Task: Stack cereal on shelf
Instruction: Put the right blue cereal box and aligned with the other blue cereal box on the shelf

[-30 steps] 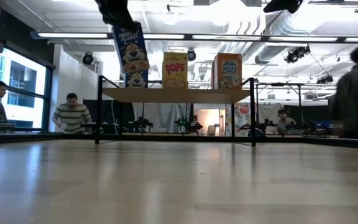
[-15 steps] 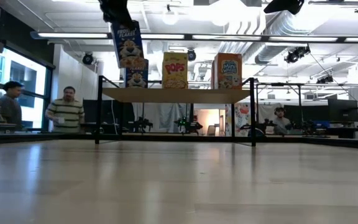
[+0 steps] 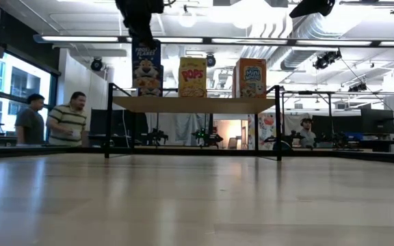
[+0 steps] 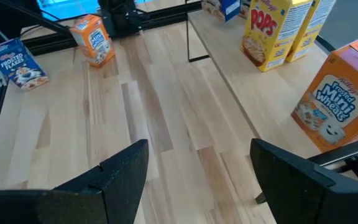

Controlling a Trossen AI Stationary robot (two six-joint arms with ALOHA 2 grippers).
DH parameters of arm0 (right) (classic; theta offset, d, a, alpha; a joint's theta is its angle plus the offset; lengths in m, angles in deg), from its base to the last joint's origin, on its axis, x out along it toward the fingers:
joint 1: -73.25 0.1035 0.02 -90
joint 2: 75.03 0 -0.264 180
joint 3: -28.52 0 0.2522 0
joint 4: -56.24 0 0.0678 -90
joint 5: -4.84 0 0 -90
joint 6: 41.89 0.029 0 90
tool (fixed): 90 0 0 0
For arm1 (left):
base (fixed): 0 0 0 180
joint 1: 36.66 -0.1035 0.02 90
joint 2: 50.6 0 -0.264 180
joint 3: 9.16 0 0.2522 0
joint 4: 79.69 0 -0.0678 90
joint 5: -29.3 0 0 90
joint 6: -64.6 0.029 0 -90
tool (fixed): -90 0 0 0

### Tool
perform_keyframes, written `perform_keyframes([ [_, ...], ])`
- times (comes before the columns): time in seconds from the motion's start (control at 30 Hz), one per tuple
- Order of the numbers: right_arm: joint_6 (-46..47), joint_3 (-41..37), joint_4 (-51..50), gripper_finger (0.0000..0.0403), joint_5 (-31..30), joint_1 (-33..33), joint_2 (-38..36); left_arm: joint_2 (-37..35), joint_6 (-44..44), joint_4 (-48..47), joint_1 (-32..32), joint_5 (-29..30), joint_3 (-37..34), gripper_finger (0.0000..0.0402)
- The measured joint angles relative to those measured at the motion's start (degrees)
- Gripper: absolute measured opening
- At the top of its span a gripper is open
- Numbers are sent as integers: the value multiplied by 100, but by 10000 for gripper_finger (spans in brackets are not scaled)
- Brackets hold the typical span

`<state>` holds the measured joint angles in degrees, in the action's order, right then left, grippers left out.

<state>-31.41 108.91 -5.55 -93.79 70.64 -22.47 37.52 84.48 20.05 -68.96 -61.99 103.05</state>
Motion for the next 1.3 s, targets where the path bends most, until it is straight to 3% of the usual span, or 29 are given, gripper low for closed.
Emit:
perform_keyframes([
  [0.57,-20,0,-4,275,-2,1,0,594,1046,-361,-412,6,381,161],
  [1.3,-24,0,-7,275,11,2,0,590,1082,-338,-420,-216,381,161],
])
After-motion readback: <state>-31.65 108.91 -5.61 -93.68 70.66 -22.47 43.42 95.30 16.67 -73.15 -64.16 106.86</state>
